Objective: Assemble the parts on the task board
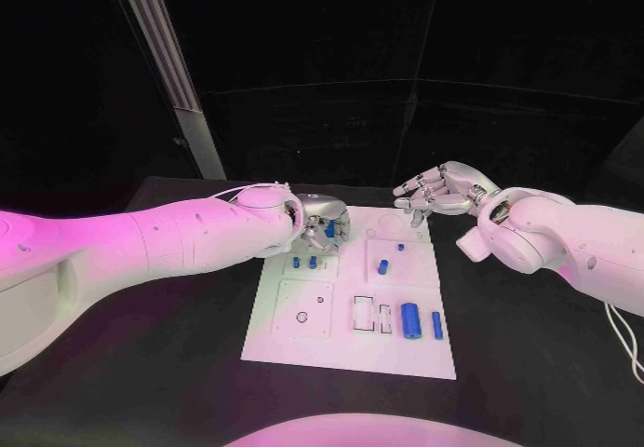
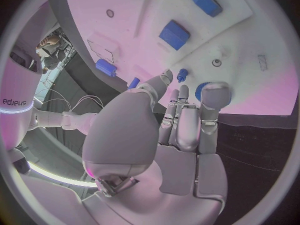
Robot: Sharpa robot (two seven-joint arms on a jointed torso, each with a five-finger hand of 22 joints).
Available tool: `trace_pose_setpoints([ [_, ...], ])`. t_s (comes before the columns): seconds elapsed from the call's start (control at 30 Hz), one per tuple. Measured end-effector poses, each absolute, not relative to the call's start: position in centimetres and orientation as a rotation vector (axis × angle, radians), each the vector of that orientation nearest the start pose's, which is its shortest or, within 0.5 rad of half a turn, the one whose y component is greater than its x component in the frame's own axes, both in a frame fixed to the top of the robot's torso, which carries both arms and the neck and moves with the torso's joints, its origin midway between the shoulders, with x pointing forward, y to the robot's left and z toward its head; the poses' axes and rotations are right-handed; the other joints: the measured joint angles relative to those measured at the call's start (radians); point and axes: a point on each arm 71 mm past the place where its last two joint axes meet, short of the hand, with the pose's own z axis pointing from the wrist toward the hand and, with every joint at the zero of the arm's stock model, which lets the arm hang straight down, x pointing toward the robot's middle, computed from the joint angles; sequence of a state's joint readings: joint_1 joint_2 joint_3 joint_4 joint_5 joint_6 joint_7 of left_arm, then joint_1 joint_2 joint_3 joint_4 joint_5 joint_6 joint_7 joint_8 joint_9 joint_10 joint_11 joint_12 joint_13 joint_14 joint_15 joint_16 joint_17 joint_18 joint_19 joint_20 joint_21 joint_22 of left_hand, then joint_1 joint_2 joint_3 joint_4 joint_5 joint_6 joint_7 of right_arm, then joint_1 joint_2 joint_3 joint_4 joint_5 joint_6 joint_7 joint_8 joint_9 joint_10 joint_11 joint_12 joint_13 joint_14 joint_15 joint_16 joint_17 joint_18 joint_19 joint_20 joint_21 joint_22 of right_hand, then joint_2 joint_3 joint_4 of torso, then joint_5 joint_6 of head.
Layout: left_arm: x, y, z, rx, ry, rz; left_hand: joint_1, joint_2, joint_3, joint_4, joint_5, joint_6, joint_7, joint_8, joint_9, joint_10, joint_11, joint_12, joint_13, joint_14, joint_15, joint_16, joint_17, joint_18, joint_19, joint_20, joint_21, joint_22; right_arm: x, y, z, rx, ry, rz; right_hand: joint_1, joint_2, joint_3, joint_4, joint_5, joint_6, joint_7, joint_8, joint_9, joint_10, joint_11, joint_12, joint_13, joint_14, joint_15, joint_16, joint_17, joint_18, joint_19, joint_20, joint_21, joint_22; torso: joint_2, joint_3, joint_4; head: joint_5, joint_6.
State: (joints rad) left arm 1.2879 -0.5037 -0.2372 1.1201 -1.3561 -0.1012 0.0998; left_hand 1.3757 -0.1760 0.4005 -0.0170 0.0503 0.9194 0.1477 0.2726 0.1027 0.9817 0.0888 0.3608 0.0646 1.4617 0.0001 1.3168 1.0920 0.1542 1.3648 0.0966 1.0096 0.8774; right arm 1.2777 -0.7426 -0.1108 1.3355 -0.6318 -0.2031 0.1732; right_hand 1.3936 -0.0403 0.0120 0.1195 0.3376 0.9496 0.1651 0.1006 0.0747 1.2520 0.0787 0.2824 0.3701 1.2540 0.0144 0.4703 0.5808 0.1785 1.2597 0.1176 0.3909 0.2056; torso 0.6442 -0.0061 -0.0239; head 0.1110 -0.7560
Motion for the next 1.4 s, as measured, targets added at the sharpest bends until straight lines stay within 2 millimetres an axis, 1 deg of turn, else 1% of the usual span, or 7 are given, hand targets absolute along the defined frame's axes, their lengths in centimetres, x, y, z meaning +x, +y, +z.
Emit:
trace_pose_setpoints([
  [0.07, 53.36, 13.24, -23.51, 0.416, 1.910, -0.693, 0.003, 0.011, 0.008, -0.004, 0.000, 0.010, 0.000, -0.001, -0.002, 0.012, -0.001, -0.006, -0.001, 0.000, 0.000, 0.004, 0.000, 0.000, 0.003, 0.000, 0.010, 0.009, 52.23, -20.04, -18.32, 0.459, 1.756, 1.168, 0.000, 0.000, 0.000, 0.000, 0.000, 0.000, 0.000, 0.000, 0.000, 0.000, 0.000, 0.000, 0.000, 0.000, 0.000, 0.000, 0.000, 0.000, 0.000, 0.000, 0.000, 0.000, 0.000, 0.0000, 0.0000, 0.000, 0.000],
  [0.2, 53.47, 13.21, -23.61, 0.420, 1.914, -0.678, 0.007, 0.020, 0.034, -0.006, 0.000, 0.025, 0.000, -0.009, -0.007, 0.025, -0.002, -0.018, -0.002, 0.000, 0.000, 0.004, 0.000, -0.001, 0.010, 0.000, 0.022, 0.027, 52.23, -20.04, -18.32, 0.459, 1.756, 1.168, 0.000, 0.000, 0.000, 0.000, 0.000, 0.000, 0.000, 0.000, 0.000, 0.000, 0.000, 0.000, 0.000, 0.000, 0.000, 0.000, 0.000, 0.000, 0.000, 0.000, 0.000, 0.000, 0.000, 0.0000, 0.0000, 0.000, -0.002],
  [0.23, 53.50, 13.20, -23.63, 0.420, 1.914, -0.675, 0.009, 0.026, 0.039, -0.008, 0.000, 0.030, -0.001, -0.010, -0.008, 0.032, -0.003, -0.024, -0.002, 0.000, 0.000, 0.008, 0.000, -0.015, 0.010, 0.000, 0.028, 0.031, 52.23, -20.04, -18.32, 0.459, 1.756, 1.168, 0.000, 0.000, 0.000, 0.000, 0.000, 0.000, 0.000, 0.000, 0.000, 0.000, 0.000, 0.000, 0.000, 0.000, 0.000, 0.000, 0.000, 0.000, 0.000, 0.000, 0.000, 0.000, 0.000, 0.0000, 0.0000, 0.000, -0.002],
  [0.57, 53.62, 13.17, -23.87, 0.426, 1.930, -0.656, 0.009, 0.026, 0.061, -0.010, 0.000, 0.046, -0.003, -0.024, -0.015, 0.048, -0.005, -0.047, -0.002, 0.000, 0.000, 0.011, -0.002, -0.015, 0.013, -0.004, 0.037, 0.050, 52.25, -19.95, -18.32, 0.458, 1.756, 1.170, 0.000, 0.000, 0.000, 0.000, 0.000, 0.000, 0.000, 0.000, 0.000, 0.000, 0.000, 0.000, 0.000, 0.000, 0.000, 0.000, 0.000, 0.000, 0.000, 0.000, 0.000, 0.000, -0.001, 0.0003, 0.0007, -0.001, -0.005],
  [0.73, 53.75, 13.42, -24.01, 0.423, 1.942, -0.642, 0.005, 0.030, 0.062, -0.009, 0.000, 0.046, -0.003, -0.024, -0.017, 0.055, -0.005, -0.051, -0.001, 0.000, 0.000, 0.011, -0.003, -0.015, 0.013, -0.004, 0.042, 0.055, 52.26, -19.93, -18.32, 0.457, 1.756, 1.170, 0.000, 0.000, 0.000, 0.000, 0.000, 0.000, 0.000, 0.000, 0.000, 0.000, 0.000, 0.000, 0.000, 0.000, 0.000, 0.000, 0.000, 0.000, 0.000, 0.000, 0.000, 0.000, -0.001, 0.0005, 0.0007, -0.001, -0.006],
  [1.1, 53.80, 13.32, -24.08, 0.424, 1.953, -0.635, 0.000, 0.025, 0.068, -0.009, 0.000, 0.053, -0.003, -0.028, -0.019, 0.055, -0.005, -0.056, -0.001, 0.000, 0.000, 0.011, -0.004, -0.015, 0.020, -0.003, 0.062, 0.081, 52.26, -19.87, -18.32, 0.457, 1.756, 1.171, 0.000, 0.000, 0.000, 0.000, 0.000, 0.000, 0.000, 0.000, 0.000, 0.000, 0.000, 0.000, 0.000, 0.000, 0.000, 0.000, 0.000, 0.000, 0.000, 0.000, 0.000, 0.001, -0.001, 0.0007, 0.0011, 0.000, -0.007],
  [1.4, 53.91, 13.19, -24.08, 0.425, 1.956, -0.631, -0.008, 0.033, 0.076, -0.006, 0.000, 0.060, -0.003, -0.032, -0.021, 0.069, -0.005, -0.067, 0.000, 0.000, 0.000, 0.015, -0.004, -0.015, 0.027, -0.003, 0.077, 0.096, 52.27, -19.85, -18.32, 0.456, 1.756, 1.171, 0.004, 0.004, 0.000, 0.000, 0.000, 0.000, 0.000, 0.000, 0.000, 0.000, 0.000, 0.000, 0.001, 0.000, 0.000, 0.004, 0.000, 0.000, 0.000, 0.000, 0.000, 0.001, -0.001, 0.0005, 0.0011, 0.000, -0.007],
])
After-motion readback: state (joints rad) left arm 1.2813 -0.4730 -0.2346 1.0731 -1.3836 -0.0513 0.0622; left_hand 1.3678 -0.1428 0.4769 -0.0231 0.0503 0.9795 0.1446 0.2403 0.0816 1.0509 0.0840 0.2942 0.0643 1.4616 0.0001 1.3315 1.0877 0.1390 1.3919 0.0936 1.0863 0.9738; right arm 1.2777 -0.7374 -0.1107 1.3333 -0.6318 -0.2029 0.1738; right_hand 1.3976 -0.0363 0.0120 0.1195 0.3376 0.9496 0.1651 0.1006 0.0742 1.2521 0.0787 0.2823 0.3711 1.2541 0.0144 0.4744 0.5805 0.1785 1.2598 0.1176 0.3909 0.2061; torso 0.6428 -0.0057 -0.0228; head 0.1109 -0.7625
